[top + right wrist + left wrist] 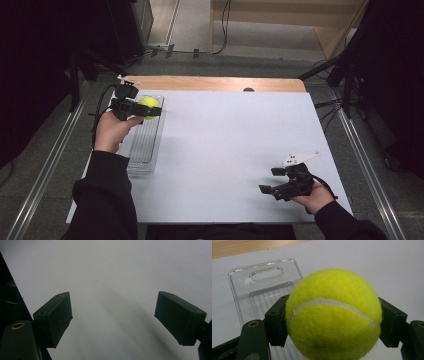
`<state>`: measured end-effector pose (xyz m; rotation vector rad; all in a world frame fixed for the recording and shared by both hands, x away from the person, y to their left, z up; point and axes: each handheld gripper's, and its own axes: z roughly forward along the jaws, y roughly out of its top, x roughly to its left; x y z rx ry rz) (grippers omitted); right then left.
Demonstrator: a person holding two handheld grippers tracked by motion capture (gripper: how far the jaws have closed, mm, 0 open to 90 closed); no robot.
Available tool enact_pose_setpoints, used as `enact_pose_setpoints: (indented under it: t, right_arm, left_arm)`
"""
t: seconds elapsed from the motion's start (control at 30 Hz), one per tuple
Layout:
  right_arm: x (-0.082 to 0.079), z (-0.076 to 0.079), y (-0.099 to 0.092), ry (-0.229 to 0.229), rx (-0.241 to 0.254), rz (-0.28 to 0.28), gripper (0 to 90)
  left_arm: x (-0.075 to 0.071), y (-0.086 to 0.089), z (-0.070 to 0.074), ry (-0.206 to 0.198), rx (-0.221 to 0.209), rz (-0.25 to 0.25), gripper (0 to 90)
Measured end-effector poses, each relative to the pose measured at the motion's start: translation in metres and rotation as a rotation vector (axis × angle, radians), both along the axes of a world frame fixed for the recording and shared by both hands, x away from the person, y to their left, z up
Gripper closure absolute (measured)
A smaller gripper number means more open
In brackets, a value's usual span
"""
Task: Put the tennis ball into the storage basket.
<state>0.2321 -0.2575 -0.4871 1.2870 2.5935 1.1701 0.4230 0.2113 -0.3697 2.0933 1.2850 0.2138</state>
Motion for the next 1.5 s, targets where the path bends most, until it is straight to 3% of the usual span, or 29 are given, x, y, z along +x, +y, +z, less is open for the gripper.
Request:
enact_pose_setpoints:
  t: [0.3,1.5]
  right_arm:
    - [0.000,0.000,0.000,-0.001,0.001,-0.001,12.5]
    - [0.000,0.000,0.000,0.000,0.001,0.001,12.5]
  left_arm:
    - [0.002,0.008,-0.003,-0.018,0.007,0.059,26.2]
    - [0.012,0.009,-0.033,0.008,0.043,0.101,26.1]
